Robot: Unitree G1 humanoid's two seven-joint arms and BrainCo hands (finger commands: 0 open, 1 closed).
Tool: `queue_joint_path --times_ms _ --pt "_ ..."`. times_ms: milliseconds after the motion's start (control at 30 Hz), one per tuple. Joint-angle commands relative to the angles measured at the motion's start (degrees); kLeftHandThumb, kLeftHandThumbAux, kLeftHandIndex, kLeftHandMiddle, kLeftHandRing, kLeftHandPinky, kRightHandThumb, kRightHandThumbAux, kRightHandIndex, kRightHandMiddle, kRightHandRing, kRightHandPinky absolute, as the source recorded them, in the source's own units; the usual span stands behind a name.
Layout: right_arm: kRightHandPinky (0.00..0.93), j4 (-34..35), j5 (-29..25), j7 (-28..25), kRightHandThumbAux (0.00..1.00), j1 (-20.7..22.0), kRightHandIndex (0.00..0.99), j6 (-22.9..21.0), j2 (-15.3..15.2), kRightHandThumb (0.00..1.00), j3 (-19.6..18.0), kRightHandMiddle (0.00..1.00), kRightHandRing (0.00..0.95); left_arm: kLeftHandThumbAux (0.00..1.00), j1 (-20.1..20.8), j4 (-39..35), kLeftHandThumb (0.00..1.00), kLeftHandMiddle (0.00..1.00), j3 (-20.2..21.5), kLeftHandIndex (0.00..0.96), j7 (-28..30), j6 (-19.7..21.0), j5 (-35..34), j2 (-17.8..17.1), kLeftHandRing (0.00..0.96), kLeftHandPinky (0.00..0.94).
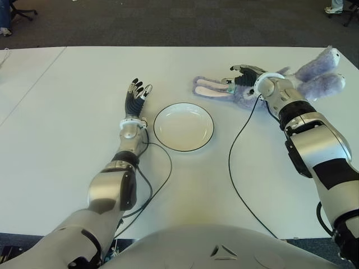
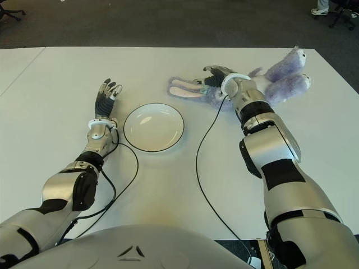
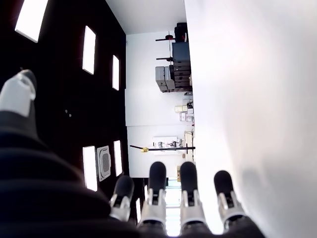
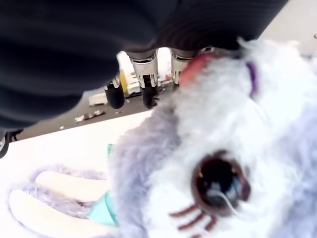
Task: Put the doll into the plate.
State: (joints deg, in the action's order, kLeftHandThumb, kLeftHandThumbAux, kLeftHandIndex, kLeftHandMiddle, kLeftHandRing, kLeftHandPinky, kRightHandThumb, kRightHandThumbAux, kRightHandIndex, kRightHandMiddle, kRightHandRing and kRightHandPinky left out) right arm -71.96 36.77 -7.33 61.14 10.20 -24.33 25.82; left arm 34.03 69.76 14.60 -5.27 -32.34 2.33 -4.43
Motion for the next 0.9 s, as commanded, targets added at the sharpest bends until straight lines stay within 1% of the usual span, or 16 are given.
queue_joint_path --times_ms 33,267,433,533,767,833,900 --pt "0.0 1.3 -0.8 -4.6 0.248 1.9 0.0 1.3 -1.7 0.234 -0.1 0.0 0.0 0.482 -12.9 8.1 0.0 0.147 0.1 0.098 0.7 7.5 0.0 2.8 0.131 0.108" --pt "0.0 1.4 -1.6 -7.8 0.282 2.1 0.0 3.3 -3.1 0.256 -0.6 0.0 0.0 0.487 -12.9 8.1 0.0 0.136 0.0 0.08 0.8 7.7 0.1 2.7 0.119 0.099" --pt "0.0 1.1 -1.1 -8.7 0.298 1.7 0.0 4.7 -4.0 0.252 0.1 0.0 0.0 0.487 -13.0 8.0 0.0 0.126 -0.1 0.08 0.6 7.2 0.2 2.7 0.115 0.098" --pt "0.0 1.0 -0.7 -9.1 0.312 1.7 0.0 5.0 -4.3 0.266 0.6 0.0 0.0 0.475 -13.0 8.0 0.0 0.126 -0.3 0.084 0.6 6.8 0.4 2.7 0.117 0.098" --pt "0.0 0.4 0.2 -9.8 0.331 1.7 0.0 5.2 -5.1 0.268 1.5 0.0 0.0 0.48 -13.1 8.0 0.0 0.131 -0.8 0.08 0.5 6.7 1.0 2.6 0.119 0.094" --pt "0.0 -0.2 0.9 -8.7 0.338 0.3 0.0 5.9 -5.9 0.277 2.0 0.0 0.0 0.479 -13.1 8.0 0.0 0.128 -0.7 0.075 0.7 6.3 0.9 2.6 0.116 0.087" --pt "0.023 -0.7 1.3 -7.8 0.344 -0.8 0.0 6.4 -6.4 0.283 2.4 0.0 0.0 0.48 -13.2 7.9 0.0 0.128 -0.7 0.071 0.9 6.2 0.9 2.6 0.114 0.086"
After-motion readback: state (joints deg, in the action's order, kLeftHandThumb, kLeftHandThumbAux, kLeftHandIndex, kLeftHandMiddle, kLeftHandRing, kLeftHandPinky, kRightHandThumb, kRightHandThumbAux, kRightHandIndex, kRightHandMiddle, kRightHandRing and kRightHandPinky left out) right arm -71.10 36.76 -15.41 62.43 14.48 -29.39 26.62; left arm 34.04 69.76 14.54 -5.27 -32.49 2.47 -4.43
